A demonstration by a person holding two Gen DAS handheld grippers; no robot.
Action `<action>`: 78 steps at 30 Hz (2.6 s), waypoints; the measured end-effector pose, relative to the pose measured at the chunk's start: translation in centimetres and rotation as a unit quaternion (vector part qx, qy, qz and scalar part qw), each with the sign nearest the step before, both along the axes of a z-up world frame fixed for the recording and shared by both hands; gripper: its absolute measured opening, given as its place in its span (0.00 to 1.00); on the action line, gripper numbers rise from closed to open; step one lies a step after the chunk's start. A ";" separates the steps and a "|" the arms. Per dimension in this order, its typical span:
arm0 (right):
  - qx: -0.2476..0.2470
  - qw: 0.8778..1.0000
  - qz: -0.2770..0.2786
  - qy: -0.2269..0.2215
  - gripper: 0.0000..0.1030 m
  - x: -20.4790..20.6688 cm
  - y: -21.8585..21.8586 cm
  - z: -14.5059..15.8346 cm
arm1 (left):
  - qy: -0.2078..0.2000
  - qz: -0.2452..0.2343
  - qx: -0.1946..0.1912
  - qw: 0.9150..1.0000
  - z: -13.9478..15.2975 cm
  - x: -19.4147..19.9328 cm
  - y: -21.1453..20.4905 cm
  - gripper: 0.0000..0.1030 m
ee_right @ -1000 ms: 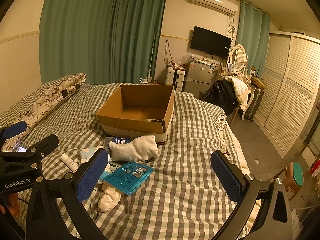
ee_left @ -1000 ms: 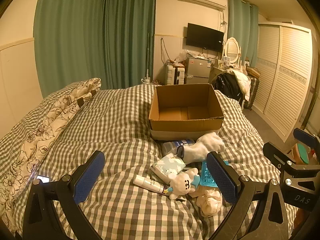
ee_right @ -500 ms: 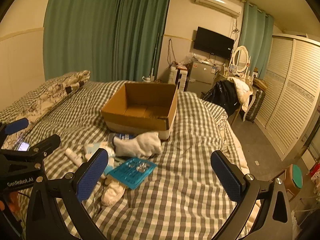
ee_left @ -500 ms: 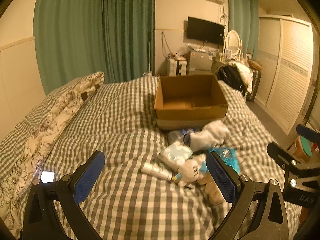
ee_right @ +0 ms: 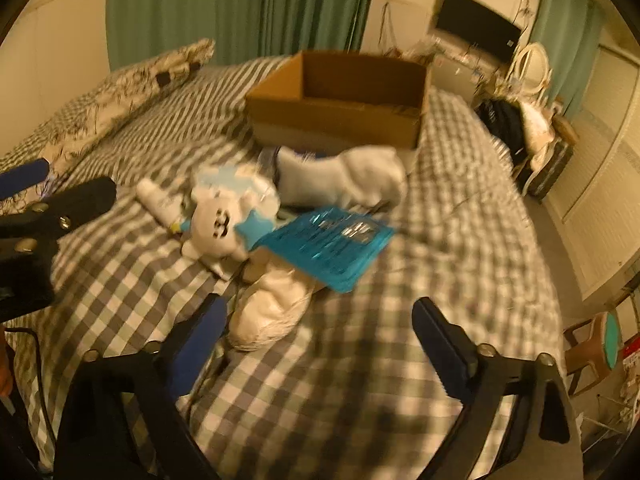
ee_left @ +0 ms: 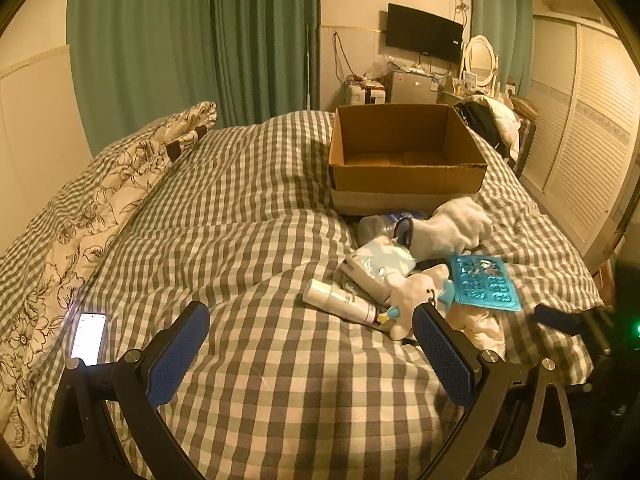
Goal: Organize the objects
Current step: 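Grasp the white plush bear with the left gripper while the right gripper grasps the white socks, then drop the plush bear into the box with the left gripper while the right drops the socks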
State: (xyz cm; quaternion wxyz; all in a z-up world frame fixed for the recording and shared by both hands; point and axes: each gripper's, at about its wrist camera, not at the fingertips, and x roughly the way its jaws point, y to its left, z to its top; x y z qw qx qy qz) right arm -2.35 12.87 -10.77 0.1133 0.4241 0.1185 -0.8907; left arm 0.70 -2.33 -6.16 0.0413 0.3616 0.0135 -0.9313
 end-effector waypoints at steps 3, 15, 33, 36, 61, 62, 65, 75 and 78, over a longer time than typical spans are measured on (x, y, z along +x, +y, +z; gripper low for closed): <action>0.008 1.000 0.008 -0.017 0.76 -0.8 -0.6 -1.4 | -0.008 0.001 0.001 1.000 -0.5 -0.4 -0.1 1.00; -0.033 0.998 0.054 0.006 0.12 1.4 1.0 1.8 | -0.034 -0.015 -0.004 0.999 -2.0 -1.8 1.5 1.00; -0.068 0.995 -0.002 0.072 0.12 0.9 8.4 6.7 | -0.095 -0.098 -0.014 0.991 -5.2 -6.9 8.4 0.94; -0.070 0.996 -0.003 0.064 0.12 0.3 8.9 5.8 | -0.103 -0.116 -0.030 0.987 -5.8 -7.3 9.6 0.80; -0.057 0.994 0.000 0.091 0.12 2.8 8.5 8.0 | -0.072 -0.131 0.015 0.989 -2.0 -2.7 8.5 0.38; -0.055 0.994 0.001 0.092 0.12 2.9 8.3 8.2 | -0.068 -0.129 0.017 0.989 -1.6 -2.6 8.3 0.38; -0.051 0.994 0.005 0.097 0.12 3.0 7.9 8.5 | -0.050 -0.125 0.027 0.991 -0.1 -2.4 7.6 0.37; -0.032 0.992 0.025 0.120 0.12 1.6 6.2 10.3 | 0.007 -0.112 0.047 0.993 5.2 -4.1 5.4 0.37; -0.030 0.990 0.032 0.133 0.12 0.8 5.9 11.3 | 0.019 -0.111 0.049 0.992 6.4 -5.2 4.9 0.37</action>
